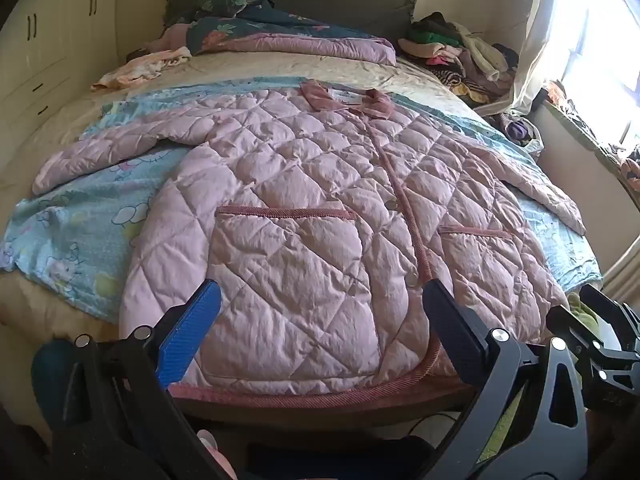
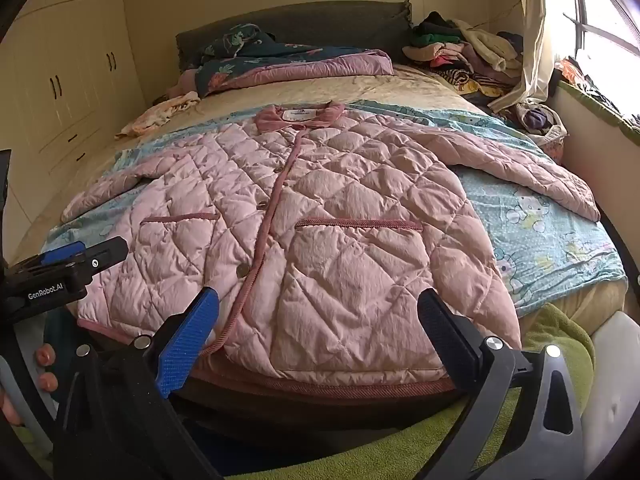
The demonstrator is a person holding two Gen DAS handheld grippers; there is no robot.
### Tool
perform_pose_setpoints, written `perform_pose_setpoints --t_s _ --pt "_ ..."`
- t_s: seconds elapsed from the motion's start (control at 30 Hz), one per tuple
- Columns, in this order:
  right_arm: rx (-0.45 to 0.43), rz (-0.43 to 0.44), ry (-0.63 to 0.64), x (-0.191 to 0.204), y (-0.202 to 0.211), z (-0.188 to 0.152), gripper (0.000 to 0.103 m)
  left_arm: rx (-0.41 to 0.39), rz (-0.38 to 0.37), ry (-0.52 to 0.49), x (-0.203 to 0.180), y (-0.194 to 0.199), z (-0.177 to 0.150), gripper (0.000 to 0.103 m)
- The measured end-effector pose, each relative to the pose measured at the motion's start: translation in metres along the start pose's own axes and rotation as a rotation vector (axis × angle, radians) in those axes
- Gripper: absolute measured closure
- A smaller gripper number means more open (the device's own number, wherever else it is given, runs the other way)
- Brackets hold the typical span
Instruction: Fold large clothes
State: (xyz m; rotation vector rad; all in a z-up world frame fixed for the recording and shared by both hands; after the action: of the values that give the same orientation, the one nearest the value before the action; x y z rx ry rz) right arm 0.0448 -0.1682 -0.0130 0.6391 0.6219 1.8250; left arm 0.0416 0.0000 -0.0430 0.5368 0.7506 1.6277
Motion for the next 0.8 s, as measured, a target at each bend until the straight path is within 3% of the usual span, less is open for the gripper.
perform_pose_setpoints --t_s 0.8 --pt "-0.006 0.001 -0.003 0.0003 0.0028 0.0009 0.004 0.0 -0.005 0.004 -0.0004 -0.0003 0.0002 0.008"
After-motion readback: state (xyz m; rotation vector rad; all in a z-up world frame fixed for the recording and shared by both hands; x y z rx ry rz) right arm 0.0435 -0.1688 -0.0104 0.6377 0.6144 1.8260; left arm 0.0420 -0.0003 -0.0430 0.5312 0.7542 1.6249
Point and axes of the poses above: each gripper's, at about its wrist camera, not at the fingertips, and y roughly against the way its jaws point, x to its left, z to its top, the point moved 6 cm from there along -y, roughly the way its jaws point, and after that the axes turned 5 degrees about z, right-handed, at the moved point
